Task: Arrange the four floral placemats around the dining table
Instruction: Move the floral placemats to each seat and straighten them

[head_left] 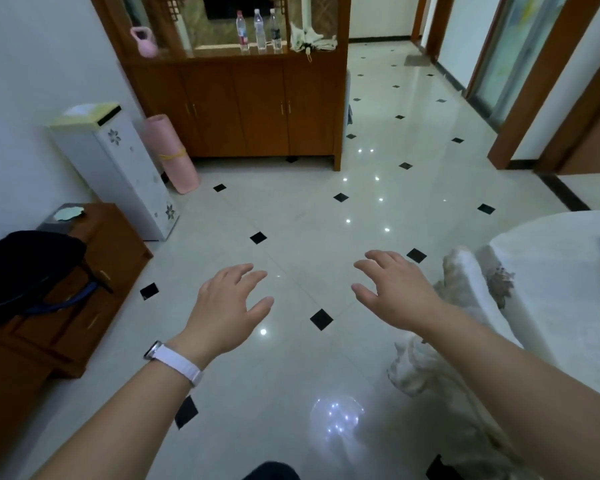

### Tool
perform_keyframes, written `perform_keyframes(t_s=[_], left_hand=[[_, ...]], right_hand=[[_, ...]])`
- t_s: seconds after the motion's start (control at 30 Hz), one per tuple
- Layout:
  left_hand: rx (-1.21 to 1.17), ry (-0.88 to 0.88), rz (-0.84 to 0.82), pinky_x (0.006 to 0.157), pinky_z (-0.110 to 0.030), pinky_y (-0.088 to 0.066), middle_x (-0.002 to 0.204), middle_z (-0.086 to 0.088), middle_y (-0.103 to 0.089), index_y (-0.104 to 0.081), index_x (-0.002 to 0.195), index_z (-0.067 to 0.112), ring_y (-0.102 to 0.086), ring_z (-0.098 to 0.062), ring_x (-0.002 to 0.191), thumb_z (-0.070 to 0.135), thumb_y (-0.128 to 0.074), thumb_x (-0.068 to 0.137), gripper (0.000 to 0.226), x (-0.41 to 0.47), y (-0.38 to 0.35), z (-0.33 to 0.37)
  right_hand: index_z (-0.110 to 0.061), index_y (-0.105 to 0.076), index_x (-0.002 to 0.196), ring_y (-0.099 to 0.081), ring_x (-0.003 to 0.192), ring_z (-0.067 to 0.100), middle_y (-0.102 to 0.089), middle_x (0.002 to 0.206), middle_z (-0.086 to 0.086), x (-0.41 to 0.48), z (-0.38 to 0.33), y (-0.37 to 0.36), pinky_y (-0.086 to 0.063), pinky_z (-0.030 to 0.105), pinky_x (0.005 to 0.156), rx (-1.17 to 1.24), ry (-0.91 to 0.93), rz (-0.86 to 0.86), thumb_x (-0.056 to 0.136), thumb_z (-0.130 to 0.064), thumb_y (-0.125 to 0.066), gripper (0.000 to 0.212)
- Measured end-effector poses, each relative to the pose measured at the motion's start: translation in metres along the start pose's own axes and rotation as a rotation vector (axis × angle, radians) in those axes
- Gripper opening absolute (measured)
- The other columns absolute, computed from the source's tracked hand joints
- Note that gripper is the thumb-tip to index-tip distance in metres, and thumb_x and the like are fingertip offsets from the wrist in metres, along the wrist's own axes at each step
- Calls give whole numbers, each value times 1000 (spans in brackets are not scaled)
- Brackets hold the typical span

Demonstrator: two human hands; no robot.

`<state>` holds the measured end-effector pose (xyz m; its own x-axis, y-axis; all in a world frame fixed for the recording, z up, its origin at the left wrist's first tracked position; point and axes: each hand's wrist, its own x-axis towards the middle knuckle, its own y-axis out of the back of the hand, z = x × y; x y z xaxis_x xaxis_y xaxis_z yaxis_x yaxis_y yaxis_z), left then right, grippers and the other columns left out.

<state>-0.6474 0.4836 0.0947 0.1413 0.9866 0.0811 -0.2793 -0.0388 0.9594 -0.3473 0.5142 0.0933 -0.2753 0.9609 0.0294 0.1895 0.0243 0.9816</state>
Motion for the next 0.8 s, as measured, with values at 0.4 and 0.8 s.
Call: perform_keyframes(t_s=[0.4,0.8], left_hand=[[-71,-312,-90,110,-38,-24,148,3,-43,-50,138,30,-31,-18,138,66,-26,80,72,230,-33,-75],[-156,-671,-131,104,-41,-32,138,1,-53,-55,134,26,-39,-19,131,62,-32,83,66,409,-50,-33]], right_hand=[[-28,-46,140,-36,136,19,-43,147,-5,161,8,-9,-31,38,108,-30,-292,29,95,-50,-42,50],[-24,-49,138,-42,130,20,-49,142,-2,205,57,23,-36,39,108,-53,-632,121,95,-48,-44,49]])
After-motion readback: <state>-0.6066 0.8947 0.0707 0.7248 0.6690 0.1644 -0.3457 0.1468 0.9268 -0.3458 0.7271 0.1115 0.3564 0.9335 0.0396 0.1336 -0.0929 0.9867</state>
